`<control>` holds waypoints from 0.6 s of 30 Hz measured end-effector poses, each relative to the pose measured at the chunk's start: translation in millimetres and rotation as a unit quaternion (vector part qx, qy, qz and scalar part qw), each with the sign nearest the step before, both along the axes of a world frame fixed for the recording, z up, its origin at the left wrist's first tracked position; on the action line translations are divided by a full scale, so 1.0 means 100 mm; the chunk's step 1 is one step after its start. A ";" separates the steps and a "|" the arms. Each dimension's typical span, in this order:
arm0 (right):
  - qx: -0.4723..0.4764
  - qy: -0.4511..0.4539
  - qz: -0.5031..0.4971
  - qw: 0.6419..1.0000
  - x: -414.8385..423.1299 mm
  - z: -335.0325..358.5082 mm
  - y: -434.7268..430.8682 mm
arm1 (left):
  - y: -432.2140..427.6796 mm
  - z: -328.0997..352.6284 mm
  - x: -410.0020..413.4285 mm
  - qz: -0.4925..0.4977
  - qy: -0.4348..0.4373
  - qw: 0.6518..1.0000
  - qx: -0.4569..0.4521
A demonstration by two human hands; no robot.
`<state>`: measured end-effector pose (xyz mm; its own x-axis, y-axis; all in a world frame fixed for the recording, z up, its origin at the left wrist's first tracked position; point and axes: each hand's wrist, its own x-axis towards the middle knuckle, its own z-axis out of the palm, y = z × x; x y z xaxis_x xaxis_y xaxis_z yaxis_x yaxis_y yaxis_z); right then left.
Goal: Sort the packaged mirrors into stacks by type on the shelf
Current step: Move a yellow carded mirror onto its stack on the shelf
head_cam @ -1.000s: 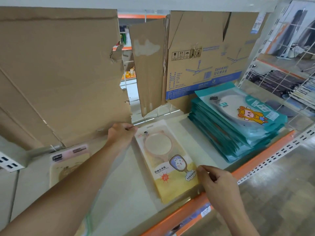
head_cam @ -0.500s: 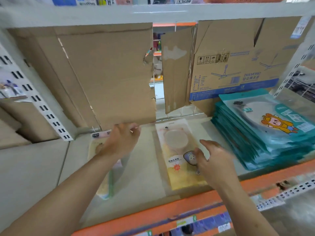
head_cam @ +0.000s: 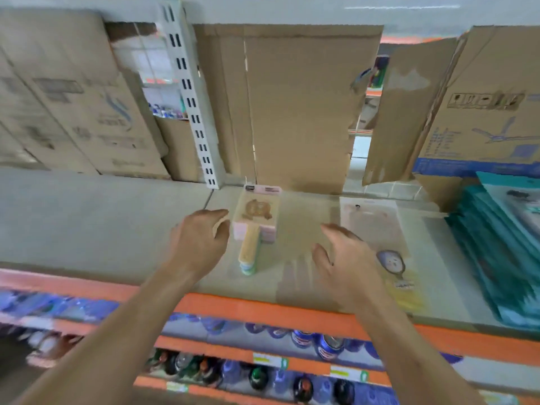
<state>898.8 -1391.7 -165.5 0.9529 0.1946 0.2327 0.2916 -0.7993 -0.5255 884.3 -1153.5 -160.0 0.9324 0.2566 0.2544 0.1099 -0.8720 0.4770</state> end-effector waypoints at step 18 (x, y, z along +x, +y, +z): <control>-0.007 0.009 0.217 0.976 -0.26 0.02 1.89 | 1.48 -0.12 -1.25 0.219 0.061 0.973 0.038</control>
<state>872.9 -1202.5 -163.5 0.7841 0.5840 0.2103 0.5948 -0.6101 -0.5234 759.2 -1005.2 -172.0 0.7622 0.6213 0.1819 0.5310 -0.7608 0.3732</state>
